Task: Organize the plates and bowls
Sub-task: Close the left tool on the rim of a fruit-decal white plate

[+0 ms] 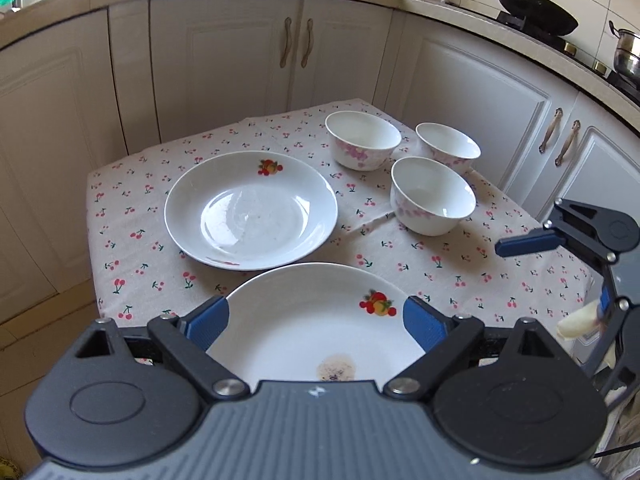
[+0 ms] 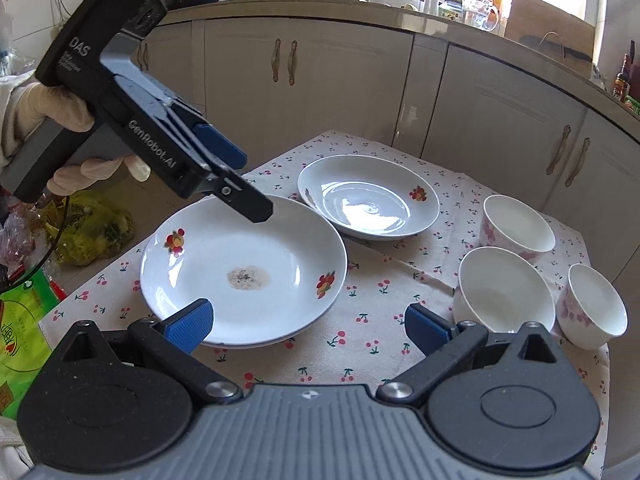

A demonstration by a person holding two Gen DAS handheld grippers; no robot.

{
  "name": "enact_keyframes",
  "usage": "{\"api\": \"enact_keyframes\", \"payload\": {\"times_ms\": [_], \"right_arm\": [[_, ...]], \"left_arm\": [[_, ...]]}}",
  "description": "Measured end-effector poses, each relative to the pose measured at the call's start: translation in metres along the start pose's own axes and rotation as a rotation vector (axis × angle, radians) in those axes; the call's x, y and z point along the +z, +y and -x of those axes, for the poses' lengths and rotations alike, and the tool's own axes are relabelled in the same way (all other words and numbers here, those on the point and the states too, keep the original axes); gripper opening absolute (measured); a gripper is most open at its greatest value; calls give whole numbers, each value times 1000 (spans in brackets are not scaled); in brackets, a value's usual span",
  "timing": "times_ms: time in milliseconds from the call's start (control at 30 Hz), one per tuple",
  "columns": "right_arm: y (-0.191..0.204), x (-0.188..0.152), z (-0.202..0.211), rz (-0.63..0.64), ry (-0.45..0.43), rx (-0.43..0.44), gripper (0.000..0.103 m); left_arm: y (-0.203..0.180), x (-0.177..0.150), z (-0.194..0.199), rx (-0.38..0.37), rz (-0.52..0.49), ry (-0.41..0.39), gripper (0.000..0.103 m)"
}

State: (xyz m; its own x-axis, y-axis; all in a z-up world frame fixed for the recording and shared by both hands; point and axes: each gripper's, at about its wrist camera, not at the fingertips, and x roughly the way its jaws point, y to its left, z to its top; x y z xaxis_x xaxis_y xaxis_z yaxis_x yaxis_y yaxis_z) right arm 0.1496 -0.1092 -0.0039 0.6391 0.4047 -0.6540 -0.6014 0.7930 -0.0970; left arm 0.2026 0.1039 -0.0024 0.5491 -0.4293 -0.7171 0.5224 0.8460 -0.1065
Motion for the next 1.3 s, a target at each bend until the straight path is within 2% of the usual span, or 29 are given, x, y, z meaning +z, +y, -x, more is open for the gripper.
{"api": "enact_keyframes", "payload": {"times_ms": [133, 300, 433, 800, 1033, 1300], "right_arm": [[-11, 3, 0, 1, -8, -14, 103], [-25, 10, -1, 3, -29, -34, 103], [-39, 16, -8, -7, -50, -28, 103], [-76, 43, -52, 19, -25, -24, 103], [-90, 57, -85, 83, 33, 29, 103], [-100, 70, -124, 83, 121, 117, 103]], "left_arm": [[-3, 1, 3, 27, -4, 0, 94], [-2, 5, -1, 112, 10, 19, 94], [2, 11, -6, 127, 16, 25, 94], [28, 42, -38, 133, 29, 38, 94], [57, 68, -66, 128, 61, 61, 94], [84, 85, -109, 105, 116, 109, 94]]}}
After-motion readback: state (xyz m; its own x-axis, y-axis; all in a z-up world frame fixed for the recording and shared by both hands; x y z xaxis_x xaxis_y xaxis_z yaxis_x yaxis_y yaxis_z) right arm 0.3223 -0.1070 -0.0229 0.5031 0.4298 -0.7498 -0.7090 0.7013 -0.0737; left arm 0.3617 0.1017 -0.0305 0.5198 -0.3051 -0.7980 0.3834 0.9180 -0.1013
